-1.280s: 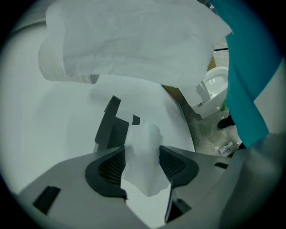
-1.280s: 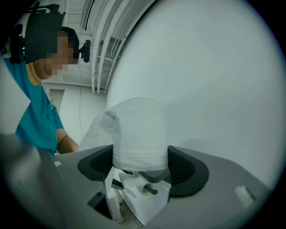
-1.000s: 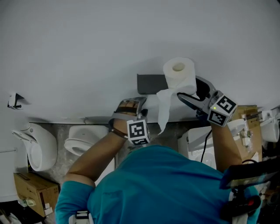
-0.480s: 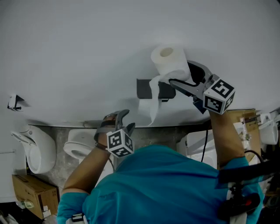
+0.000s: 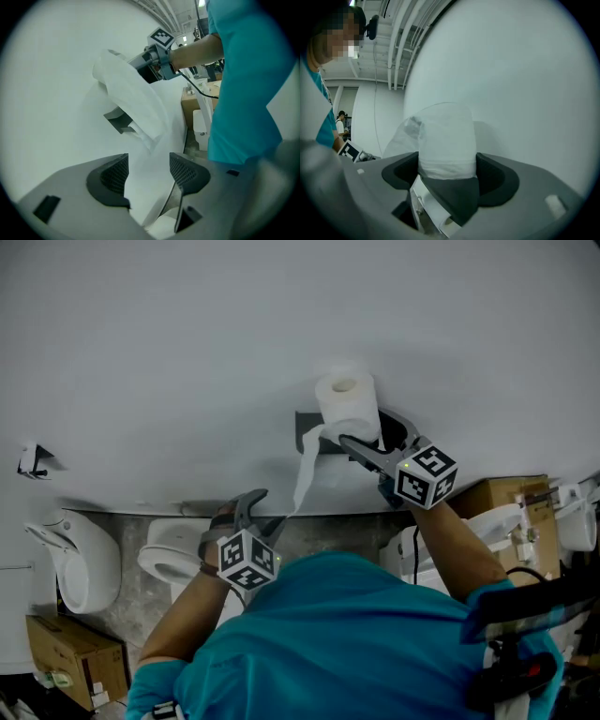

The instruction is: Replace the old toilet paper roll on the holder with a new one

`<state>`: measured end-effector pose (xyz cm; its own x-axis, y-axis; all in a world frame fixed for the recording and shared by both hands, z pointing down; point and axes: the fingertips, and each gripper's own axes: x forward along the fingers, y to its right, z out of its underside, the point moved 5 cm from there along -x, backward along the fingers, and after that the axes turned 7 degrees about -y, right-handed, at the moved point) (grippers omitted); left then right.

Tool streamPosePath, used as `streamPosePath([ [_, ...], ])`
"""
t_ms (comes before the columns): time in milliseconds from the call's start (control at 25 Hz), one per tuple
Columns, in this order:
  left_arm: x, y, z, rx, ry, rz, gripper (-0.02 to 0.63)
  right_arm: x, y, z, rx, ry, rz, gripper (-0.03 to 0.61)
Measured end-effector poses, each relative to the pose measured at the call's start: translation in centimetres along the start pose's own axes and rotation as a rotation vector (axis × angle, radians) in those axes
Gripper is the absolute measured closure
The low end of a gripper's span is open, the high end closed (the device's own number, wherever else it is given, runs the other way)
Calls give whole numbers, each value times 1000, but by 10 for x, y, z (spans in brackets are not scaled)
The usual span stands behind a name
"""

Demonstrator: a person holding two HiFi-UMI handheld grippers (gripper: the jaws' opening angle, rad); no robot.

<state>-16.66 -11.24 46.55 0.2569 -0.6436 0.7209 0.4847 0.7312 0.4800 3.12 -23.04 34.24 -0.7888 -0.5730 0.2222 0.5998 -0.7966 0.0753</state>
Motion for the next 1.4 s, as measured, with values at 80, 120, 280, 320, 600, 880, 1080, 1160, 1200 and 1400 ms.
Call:
streamPosePath([
  [80,0,0,2,-6,0,5,354,3,0,15,0,-9,36,215],
  [120,0,1,3,-8,0,7,354,4,0,20,-3,-16,53,215],
  [280,0,2,5,-22,-6,14,354,6,-1,34,-9,-14,101,215],
  [320,1,2,5,-25,-8,16,354,6,-1,35,-4,-4,111,215],
  [600,1,5,6,-36,-11,30,354,5,1,53,32,-26,185,209],
  [880,4,4,5,-54,-13,38,354,22,12,48,29,-132,246,207],
  [1080,3,1,4,-60,-6,34,354,19,6,53,4,-176,213,200],
  [1160,3,-1,4,-65,-3,30,354,16,3,53,1,-175,195,185],
  [1200,3,-2,3,-68,-1,29,354,16,3,53,3,-172,189,181],
  [1400,4,-5,1,-76,9,33,354,11,-2,48,-19,-180,166,166],
])
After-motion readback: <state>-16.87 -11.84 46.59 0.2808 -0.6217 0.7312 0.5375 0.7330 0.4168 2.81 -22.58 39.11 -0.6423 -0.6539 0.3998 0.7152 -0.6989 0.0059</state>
